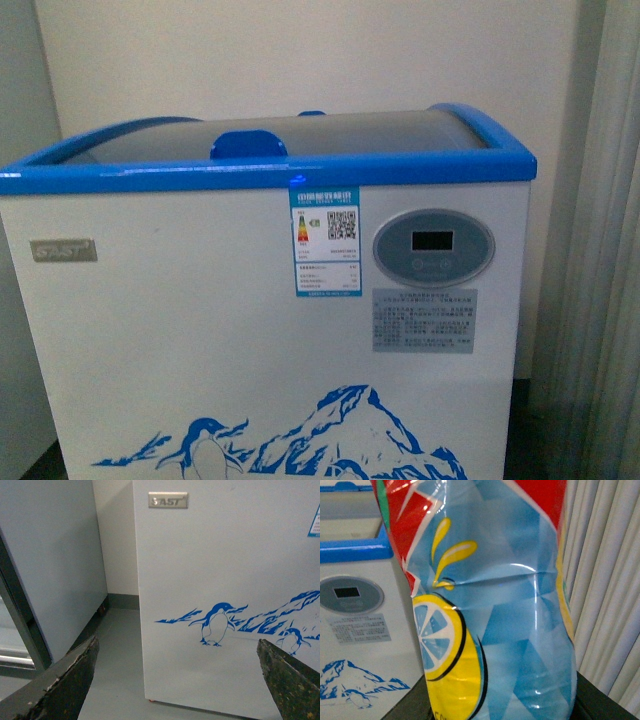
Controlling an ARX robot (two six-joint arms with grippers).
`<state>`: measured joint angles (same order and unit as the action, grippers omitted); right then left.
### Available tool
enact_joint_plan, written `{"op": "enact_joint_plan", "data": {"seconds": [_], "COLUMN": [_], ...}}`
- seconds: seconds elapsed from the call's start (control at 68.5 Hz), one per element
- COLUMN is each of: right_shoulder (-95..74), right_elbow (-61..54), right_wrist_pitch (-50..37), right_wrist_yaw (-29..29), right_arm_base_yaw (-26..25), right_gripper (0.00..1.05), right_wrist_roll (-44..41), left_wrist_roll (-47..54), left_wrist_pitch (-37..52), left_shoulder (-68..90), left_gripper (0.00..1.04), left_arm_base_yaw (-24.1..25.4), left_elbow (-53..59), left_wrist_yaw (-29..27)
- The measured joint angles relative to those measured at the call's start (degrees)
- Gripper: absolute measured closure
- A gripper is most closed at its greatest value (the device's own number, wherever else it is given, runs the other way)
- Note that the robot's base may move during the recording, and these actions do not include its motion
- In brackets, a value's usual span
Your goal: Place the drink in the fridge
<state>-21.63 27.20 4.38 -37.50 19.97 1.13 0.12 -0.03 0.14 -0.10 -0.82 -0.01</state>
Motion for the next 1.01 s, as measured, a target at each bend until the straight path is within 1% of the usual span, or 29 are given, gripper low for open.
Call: {"op": "enact_joint_plan", "data": {"seconds": [0.525,0.569,0.584,0.627,0.657,0.7,0.73,0.759,0.803,0.846,0.89,0.905,0.948,1.007], "right_shoulder": [0.0,0.0,0.0,0.0,0.0,0.0,0.0,0.0,0.0,0.0,0.0,0.0,0.0,0.0], "right_elbow": [0.1,0.1,0.1,0.1,0.1,0.1,0.1,0.1,0.1,0.1,0.1,0.1,0.1,0.1], "right_wrist_pitch": [0.0,0.0,0.0,0.0,0.0,0.0,0.0,0.0,0.0,0.0,0.0,0.0,0.0,0.0], "right_wrist_yaw": [0.0,0.0,0.0,0.0,0.0,0.0,0.0,0.0,0.0,0.0,0.0,0.0,0.0,0.0], "right_arm_base_yaw": [0.0,0.0,0.0,0.0,0.0,0.0,0.0,0.0,0.0,0.0,0.0,0.0,0.0,0.0], "right_gripper": [0.64,0.64,0.64,0.64,0.64,0.64,0.64,0.64,0.64,0.64,0.64,0.64,0.64,0.64], "right_wrist_roll": [0.4,0.4,0.4,0.4,0.4,0.4,0.4,0.4,0.4,0.4,0.4,0.4,0.4,0.4], "left_wrist_roll": [0.0,-2.4,-4.6,-8.2,-12.3,-15.2,-16.0,-16.1,-15.6,-13.7,-11.4,-9.8,-6.0,-1.1], "left_wrist_pitch": [0.0,-2.6,-6.1,-10.6,-12.2,-9.7,-6.3,-0.7,3.9,12.0,16.9,19.8,25.2,30.2], "left_shoulder": [0.0,1.3,2.9,6.7,12.5,18.3,22.7,28.9,33.9,42.2,47.5,50.8,57.5,65.2], "left_gripper": [0.08,0.08,0.08,0.08,0.08,0.08,0.08,0.08,0.08,0.08,0.08,0.08,0.08,0.08], "left_arm_base_yaw": [0.0,0.2,0.4,0.8,1.7,2.4,2.8,3.1,3.1,2.5,1.9,1.3,0.0,-2.0], "left_elbow": [0.0,-1.0,-2.4,-4.5,-6.2,-6.8,-7.3,-8.6,-10.1,-13.6,-16.2,-18.1,-22.3,-27.8], "left_wrist_yaw": [0.0,0.2,0.9,1.2,1.9,2.2,3.1,3.8,4.1,4.5,4.6,4.6,5.3,7.1]}}
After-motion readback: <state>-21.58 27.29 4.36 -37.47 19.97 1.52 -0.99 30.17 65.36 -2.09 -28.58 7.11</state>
